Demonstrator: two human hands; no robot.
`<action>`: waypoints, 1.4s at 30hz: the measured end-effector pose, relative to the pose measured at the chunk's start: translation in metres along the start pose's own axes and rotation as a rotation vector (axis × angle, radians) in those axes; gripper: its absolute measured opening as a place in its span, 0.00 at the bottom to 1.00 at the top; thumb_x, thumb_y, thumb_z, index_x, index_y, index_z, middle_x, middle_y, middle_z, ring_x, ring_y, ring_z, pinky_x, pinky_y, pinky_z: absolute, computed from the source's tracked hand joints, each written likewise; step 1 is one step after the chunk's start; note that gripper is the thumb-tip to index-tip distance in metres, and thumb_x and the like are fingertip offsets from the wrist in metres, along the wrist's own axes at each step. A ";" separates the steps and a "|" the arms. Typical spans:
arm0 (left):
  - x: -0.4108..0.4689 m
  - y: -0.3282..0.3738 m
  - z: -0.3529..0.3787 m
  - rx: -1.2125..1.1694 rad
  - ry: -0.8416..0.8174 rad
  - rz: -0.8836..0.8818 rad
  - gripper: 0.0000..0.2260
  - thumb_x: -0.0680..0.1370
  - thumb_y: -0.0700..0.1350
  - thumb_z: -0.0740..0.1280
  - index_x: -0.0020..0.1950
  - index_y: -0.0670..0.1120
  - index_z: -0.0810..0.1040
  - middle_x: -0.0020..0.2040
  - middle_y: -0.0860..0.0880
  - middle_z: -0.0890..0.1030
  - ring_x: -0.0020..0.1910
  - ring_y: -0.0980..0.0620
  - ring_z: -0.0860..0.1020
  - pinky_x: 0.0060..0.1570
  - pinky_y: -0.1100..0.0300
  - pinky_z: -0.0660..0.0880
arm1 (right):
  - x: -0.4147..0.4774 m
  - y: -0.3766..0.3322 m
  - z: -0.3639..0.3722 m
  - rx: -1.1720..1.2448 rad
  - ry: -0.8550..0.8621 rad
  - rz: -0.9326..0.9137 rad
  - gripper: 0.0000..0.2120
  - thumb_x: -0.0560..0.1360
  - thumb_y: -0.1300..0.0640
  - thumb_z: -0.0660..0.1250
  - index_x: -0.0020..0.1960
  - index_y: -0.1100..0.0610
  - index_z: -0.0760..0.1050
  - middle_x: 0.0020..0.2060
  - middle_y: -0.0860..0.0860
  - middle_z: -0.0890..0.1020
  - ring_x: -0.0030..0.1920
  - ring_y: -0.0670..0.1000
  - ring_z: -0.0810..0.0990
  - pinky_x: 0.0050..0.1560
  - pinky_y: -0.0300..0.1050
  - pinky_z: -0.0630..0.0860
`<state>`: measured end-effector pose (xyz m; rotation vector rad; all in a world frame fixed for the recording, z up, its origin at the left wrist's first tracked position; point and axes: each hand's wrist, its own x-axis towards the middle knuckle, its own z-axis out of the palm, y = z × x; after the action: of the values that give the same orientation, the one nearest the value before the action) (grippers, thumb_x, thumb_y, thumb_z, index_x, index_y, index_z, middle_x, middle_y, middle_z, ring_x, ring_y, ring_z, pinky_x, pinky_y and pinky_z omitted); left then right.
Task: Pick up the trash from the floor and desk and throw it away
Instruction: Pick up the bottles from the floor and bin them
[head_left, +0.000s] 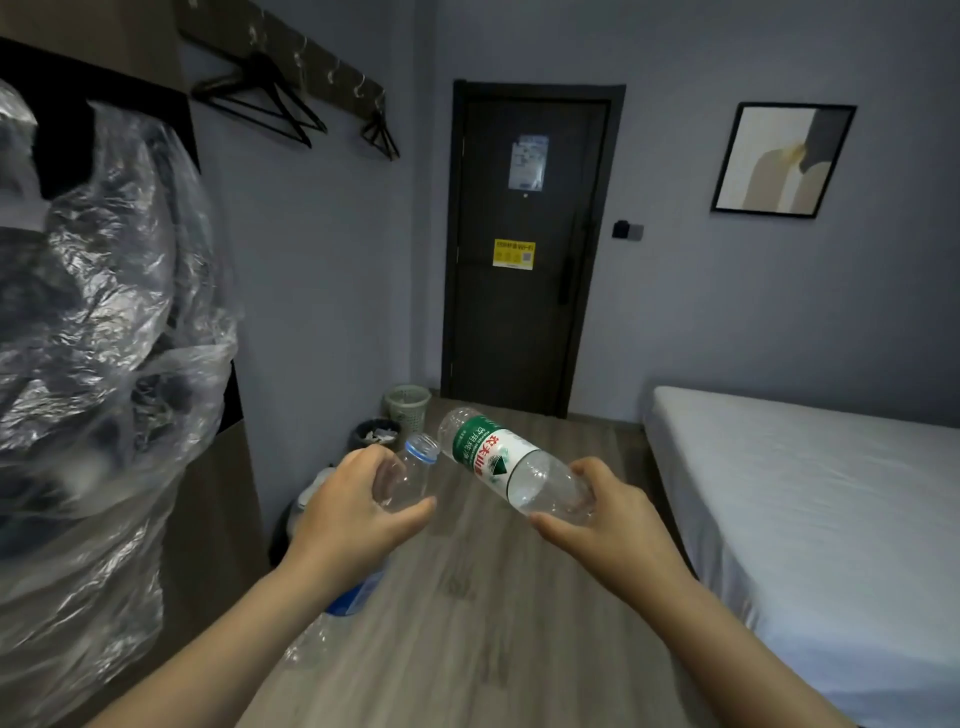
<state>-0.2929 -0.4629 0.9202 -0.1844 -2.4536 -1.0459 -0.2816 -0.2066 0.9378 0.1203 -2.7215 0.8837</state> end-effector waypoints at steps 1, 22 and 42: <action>0.016 -0.012 0.000 0.016 0.000 -0.011 0.14 0.65 0.59 0.73 0.41 0.54 0.72 0.40 0.54 0.75 0.38 0.59 0.74 0.36 0.62 0.69 | 0.017 -0.003 0.008 0.007 0.000 0.004 0.27 0.66 0.40 0.72 0.60 0.48 0.69 0.45 0.44 0.79 0.45 0.45 0.80 0.45 0.47 0.80; 0.338 -0.155 0.151 0.118 -0.039 -0.156 0.16 0.65 0.64 0.70 0.40 0.57 0.67 0.42 0.58 0.72 0.38 0.61 0.73 0.33 0.65 0.64 | 0.399 0.088 0.126 0.072 -0.099 0.013 0.27 0.65 0.39 0.72 0.59 0.46 0.69 0.40 0.40 0.75 0.41 0.41 0.78 0.40 0.41 0.78; 0.652 -0.385 0.221 0.022 -0.045 -0.375 0.20 0.63 0.64 0.74 0.41 0.55 0.71 0.38 0.56 0.77 0.37 0.61 0.75 0.33 0.64 0.67 | 0.750 0.076 0.309 0.008 -0.217 0.092 0.23 0.68 0.43 0.73 0.56 0.52 0.71 0.40 0.44 0.78 0.40 0.46 0.80 0.42 0.48 0.79</action>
<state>-1.0627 -0.6129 0.8407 0.2739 -2.5995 -1.1743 -1.0857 -0.3219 0.8699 0.0980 -2.9454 0.9584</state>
